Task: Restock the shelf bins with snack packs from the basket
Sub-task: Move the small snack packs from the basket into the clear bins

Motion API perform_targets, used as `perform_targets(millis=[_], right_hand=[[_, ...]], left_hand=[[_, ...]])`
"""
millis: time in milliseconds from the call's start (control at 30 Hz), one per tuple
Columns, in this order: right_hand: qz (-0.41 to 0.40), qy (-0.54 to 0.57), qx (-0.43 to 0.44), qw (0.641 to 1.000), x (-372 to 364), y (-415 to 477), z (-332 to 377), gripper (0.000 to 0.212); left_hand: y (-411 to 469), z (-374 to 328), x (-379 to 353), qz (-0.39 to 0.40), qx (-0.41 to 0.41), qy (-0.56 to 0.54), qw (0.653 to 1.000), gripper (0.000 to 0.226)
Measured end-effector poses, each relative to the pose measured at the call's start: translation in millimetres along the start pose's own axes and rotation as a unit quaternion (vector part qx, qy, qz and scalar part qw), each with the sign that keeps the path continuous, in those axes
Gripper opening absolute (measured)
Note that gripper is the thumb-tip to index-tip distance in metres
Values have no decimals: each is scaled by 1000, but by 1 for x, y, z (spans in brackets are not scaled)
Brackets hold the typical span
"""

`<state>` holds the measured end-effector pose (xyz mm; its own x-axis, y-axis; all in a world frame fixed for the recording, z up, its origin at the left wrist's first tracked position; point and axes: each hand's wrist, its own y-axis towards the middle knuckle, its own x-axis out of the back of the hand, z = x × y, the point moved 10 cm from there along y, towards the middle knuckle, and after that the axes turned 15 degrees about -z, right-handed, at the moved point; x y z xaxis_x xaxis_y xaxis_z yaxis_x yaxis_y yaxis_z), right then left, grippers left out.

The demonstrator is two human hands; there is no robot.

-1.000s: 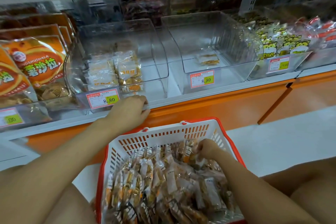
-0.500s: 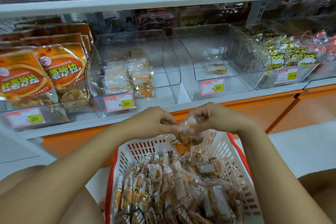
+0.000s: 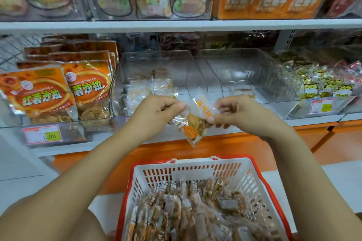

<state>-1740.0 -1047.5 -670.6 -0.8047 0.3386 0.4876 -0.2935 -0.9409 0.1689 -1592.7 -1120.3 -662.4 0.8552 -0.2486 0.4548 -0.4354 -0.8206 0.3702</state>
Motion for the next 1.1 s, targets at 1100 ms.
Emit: perform_targets(millis=[1100], right_hand=[[-58, -284, -98, 952, -83, 115, -25, 70]], left_hand=[[40, 63, 39, 6, -28, 270, 963, 8]])
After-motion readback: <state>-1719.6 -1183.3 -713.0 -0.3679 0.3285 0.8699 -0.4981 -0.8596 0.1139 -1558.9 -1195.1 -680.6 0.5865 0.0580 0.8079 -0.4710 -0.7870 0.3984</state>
